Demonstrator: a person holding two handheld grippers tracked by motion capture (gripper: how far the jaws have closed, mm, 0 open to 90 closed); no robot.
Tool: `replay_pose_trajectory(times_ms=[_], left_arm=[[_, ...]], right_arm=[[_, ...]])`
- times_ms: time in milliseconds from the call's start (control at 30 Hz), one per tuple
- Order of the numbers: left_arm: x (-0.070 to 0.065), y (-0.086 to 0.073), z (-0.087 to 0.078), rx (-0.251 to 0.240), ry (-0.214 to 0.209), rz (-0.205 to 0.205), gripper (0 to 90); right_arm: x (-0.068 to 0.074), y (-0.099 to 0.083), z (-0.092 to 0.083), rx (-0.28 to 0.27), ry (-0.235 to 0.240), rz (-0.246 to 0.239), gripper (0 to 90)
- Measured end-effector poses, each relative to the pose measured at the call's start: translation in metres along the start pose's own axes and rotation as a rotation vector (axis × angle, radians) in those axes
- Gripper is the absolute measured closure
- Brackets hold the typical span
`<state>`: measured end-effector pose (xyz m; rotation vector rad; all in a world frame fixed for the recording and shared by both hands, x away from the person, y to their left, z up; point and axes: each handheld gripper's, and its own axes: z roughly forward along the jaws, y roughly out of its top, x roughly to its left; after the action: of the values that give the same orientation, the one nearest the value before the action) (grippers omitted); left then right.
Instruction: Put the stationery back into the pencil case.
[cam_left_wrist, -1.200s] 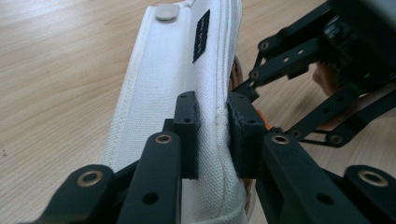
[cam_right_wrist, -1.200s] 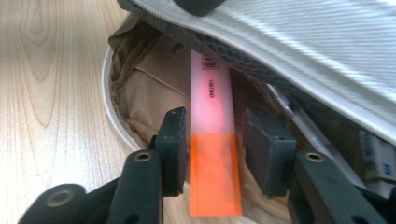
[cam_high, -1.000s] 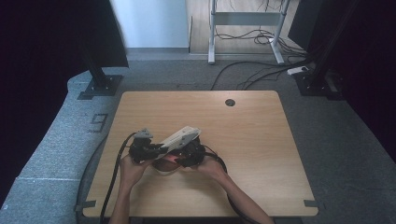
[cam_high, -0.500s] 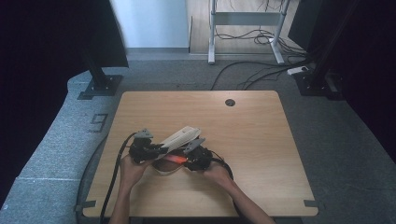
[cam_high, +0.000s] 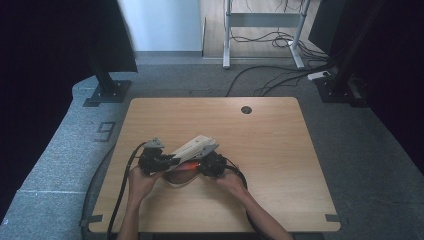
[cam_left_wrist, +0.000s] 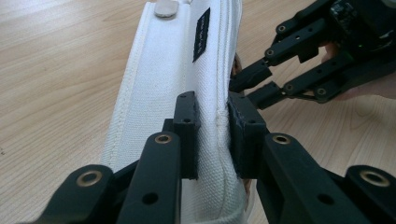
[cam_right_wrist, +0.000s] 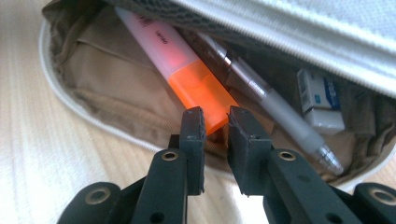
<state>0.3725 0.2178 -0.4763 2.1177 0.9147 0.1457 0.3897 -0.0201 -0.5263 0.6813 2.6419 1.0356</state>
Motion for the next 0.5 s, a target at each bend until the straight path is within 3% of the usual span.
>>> replay_pose_trajectory(times_ms=[233, 500], left_arm=[[0.000, -0.001, 0.001, 0.005, -0.004, -0.005, 74.3], [-0.001, -0.002, 0.004, 0.017, -0.021, -0.015, 72.3]], right_arm=[[-0.001, 0.005, 0.005, 0.009, -0.006, -0.011, 74.6], [-0.008, -0.002, -0.012, -0.012, -0.006, 0.015, 65.3]])
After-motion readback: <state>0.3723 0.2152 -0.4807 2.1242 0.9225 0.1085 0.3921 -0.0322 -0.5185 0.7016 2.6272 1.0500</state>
